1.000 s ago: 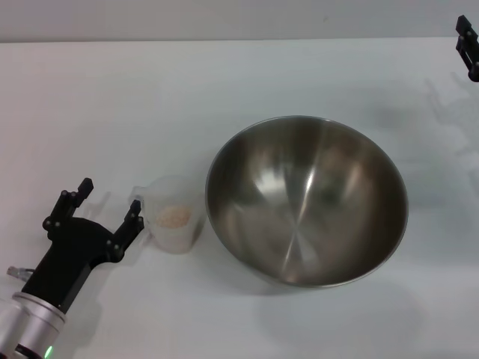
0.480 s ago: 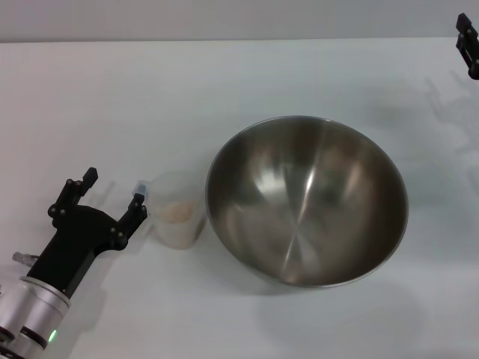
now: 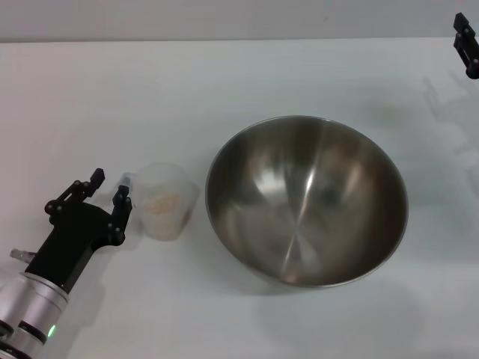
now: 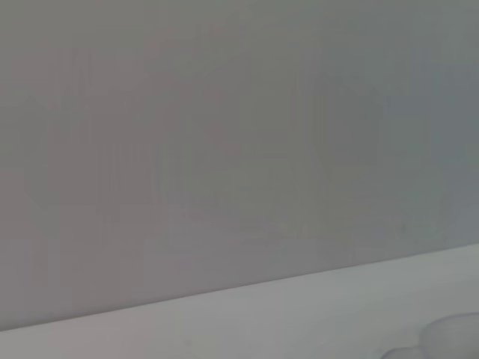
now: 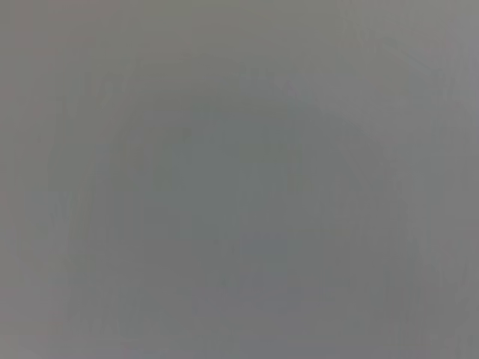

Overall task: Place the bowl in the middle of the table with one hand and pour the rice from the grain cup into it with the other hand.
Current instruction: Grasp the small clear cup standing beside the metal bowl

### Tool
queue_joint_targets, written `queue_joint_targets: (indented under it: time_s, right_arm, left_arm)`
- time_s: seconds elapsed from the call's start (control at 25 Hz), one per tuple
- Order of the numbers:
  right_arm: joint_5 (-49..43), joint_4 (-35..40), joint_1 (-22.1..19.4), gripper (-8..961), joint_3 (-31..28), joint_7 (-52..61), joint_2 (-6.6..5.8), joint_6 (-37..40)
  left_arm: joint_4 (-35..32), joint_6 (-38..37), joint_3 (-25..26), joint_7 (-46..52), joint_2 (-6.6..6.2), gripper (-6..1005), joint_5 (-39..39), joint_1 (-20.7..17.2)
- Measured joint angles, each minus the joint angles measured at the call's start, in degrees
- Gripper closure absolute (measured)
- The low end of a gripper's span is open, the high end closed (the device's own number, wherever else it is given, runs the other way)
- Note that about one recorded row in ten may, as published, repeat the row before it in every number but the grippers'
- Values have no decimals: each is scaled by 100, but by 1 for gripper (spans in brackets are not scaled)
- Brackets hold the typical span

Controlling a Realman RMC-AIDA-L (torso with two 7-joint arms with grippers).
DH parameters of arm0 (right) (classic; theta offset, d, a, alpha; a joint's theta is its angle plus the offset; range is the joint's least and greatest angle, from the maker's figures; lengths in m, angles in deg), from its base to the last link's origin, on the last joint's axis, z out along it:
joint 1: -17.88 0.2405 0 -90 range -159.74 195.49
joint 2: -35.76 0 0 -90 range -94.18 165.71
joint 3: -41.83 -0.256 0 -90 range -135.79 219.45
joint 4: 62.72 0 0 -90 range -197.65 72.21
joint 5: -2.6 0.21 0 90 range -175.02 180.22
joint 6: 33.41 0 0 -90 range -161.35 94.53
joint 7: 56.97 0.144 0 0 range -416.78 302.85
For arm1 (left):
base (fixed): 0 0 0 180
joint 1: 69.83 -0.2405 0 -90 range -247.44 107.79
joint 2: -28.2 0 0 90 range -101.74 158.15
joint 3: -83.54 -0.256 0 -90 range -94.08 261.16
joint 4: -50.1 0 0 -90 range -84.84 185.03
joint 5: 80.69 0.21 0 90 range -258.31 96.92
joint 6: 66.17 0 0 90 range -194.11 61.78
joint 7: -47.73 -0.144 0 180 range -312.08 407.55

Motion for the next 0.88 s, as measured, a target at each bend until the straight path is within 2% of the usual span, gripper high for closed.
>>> queue_joint_targets:
  time_s: [0.28,0.52,0.68,0.88]
  right_arm:
    - [0,-7,16,473,-8,-3,0,0]
    - [0,-7,16,473,8,-3,0,0]
    - [0,-5,15,474,17,-3,0,-1]
    - [0,-6,9,474,19,-3,0,-4]
  left_arm:
    - [29,0,-12,0,1,590,2,57]
    - [56,-19,19,0,2,832,4,106]
    - [133,-43,215,-31,9,969,1,146]
    - [169,-377,424,-146,11,971,-1,364]
